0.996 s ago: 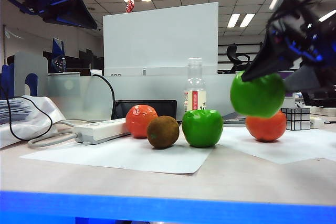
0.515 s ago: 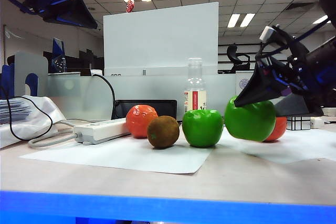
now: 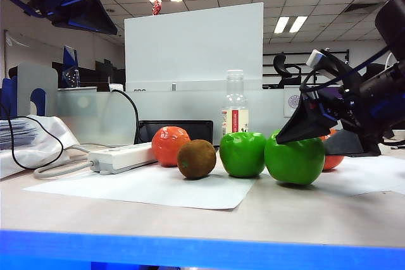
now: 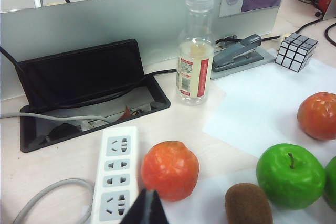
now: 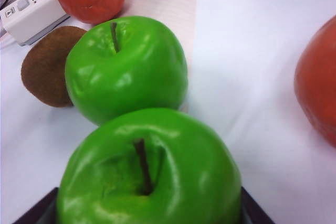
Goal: Put the same fruits together.
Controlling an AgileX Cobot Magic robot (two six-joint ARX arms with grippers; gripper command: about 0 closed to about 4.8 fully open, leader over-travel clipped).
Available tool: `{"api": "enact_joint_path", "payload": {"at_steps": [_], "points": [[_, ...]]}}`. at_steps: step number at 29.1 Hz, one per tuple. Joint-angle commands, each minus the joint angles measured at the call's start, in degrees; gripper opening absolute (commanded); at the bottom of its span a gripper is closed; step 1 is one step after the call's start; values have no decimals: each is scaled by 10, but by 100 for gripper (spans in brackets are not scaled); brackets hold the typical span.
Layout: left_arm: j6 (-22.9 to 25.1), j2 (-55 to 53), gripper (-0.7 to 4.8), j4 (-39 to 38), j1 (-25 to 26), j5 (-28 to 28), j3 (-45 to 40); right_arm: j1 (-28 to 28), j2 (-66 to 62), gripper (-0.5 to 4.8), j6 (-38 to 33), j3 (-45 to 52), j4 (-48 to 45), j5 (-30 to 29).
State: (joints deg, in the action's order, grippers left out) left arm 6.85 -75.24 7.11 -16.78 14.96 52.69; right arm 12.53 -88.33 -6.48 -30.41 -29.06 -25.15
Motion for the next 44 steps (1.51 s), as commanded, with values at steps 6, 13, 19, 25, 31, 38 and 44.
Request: {"api": "enact_joint_path", "payload": {"at_steps": [6,13,19,25,31,38,44], "points": [[0,1,-4,9,1,3,2,1,1,113,-9,-2,-16,-5],[0,1,-4,7,1,3,2,1,1,292,-11,-2,-6,-20],[0,1,-4,7,1,3,2,1,1,442,-13,-2,2,-30],[0,1,-4,7,1,3,2,0,1,479,-28,-2,-12,-30],[0,1,-4,2,1,3,2,0,9,479,-60,-3,-74,-19],[3,1,-4,2,1,3,2,-1,48,479,-57,-6,-94,-17],[41,1,-4,1,1,-22,2,-27,59,479,-36,-7,-87,-1]]}}
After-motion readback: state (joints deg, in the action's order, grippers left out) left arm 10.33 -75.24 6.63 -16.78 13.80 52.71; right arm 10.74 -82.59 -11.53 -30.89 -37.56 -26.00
